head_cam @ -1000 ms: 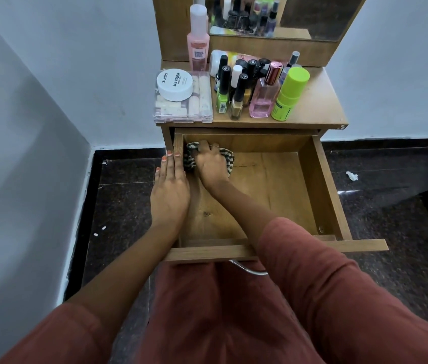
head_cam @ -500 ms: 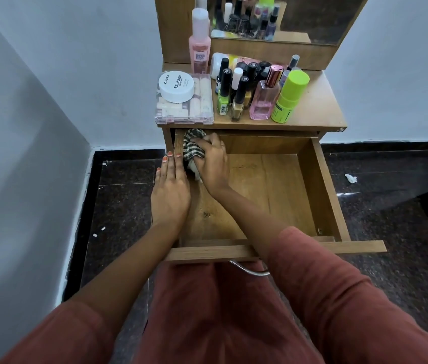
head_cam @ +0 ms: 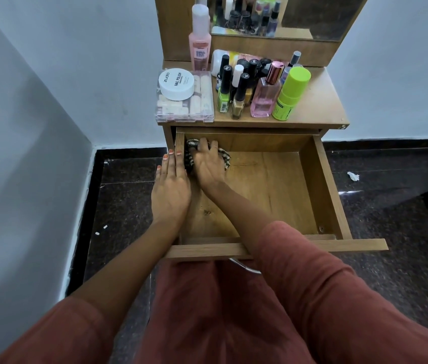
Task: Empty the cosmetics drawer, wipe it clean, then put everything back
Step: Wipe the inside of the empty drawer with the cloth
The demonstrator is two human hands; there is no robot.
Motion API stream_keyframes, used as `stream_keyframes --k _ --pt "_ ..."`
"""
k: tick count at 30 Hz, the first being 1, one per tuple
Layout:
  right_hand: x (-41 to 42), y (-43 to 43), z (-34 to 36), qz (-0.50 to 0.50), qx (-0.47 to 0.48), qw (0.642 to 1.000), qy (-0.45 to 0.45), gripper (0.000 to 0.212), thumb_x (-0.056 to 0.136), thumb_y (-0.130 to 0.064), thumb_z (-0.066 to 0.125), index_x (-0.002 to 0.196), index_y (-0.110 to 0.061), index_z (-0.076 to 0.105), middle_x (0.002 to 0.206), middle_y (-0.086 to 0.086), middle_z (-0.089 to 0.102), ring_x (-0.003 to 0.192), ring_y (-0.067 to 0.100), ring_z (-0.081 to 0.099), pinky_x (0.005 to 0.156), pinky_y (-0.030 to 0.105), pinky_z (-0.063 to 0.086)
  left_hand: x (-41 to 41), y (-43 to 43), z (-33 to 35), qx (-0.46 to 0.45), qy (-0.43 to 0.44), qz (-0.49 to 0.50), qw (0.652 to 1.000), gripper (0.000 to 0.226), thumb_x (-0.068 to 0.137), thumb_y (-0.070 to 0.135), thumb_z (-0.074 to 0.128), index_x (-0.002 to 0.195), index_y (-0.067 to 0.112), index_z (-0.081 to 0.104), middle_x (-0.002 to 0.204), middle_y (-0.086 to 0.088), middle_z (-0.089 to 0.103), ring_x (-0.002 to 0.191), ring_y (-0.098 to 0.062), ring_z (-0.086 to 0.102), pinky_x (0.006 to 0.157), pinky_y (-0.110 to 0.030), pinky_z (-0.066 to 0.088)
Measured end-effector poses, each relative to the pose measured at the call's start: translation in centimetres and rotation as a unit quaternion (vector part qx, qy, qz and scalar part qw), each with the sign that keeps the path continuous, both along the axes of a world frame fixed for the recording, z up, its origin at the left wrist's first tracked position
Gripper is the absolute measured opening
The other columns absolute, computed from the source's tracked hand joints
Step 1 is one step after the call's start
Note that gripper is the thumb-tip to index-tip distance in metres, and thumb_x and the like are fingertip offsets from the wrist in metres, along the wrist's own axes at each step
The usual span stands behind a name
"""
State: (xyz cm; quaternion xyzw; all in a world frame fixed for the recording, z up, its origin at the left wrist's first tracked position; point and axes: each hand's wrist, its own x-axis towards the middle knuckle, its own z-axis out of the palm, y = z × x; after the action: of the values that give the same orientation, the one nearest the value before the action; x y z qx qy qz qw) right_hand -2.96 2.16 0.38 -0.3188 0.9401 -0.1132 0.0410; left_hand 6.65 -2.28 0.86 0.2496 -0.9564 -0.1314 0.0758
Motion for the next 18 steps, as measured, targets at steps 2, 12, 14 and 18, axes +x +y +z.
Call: stream_keyframes --k 2,12,14,18 --pt "-0.2 0.4 0.1 0.003 -0.009 1.000 -0.006 0.034 0.092 -0.003 0.043 0.124 -0.010 0.052 0.141 0.012 0.031 0.132 0.032 0.027 0.091 0.037 0.049 0.1 0.1 0.0 -0.002 0.000 -0.003 1.000 0.048 0.099 0.010 0.023 0.145 0.003 0.011 0.153 -0.017 0.015 0.144 -0.025 0.012 0.117 -0.033 0.009" --pt "-0.1 1.0 1.3 -0.003 -0.134 0.991 -0.024 0.047 0.082 0.000 0.055 0.127 -0.013 0.050 0.123 0.010 0.042 0.113 0.028 0.038 0.081 0.037 0.045 0.0 0.1 -0.1 -0.009 0.006 -0.003 1.000 0.047 0.099 0.009 0.023 0.144 0.002 0.012 0.152 -0.019 0.016 0.143 -0.026 0.014 0.117 -0.035 0.011" --pt "-0.1 0.9 1.1 0.001 -0.118 0.993 -0.024 0.043 0.084 0.002 0.053 0.125 -0.010 0.050 0.125 0.011 0.041 0.115 0.030 0.037 0.080 0.038 0.045 -0.1 0.0 -0.1 -0.012 0.004 -0.002 1.000 0.047 0.099 0.010 0.023 0.145 0.002 0.012 0.152 -0.019 0.015 0.143 -0.026 0.014 0.117 -0.034 0.011" --pt "-0.3 0.4 0.1 0.033 -0.024 0.999 -0.004 0.032 0.092 -0.004 0.043 0.123 -0.005 0.048 0.137 0.014 0.033 0.125 0.032 0.031 0.093 0.040 0.045 -0.1 0.1 -0.2 -0.011 0.004 -0.001 1.000 0.047 0.099 0.011 0.023 0.145 0.003 0.012 0.152 -0.019 0.016 0.143 -0.026 0.014 0.117 -0.034 0.011"
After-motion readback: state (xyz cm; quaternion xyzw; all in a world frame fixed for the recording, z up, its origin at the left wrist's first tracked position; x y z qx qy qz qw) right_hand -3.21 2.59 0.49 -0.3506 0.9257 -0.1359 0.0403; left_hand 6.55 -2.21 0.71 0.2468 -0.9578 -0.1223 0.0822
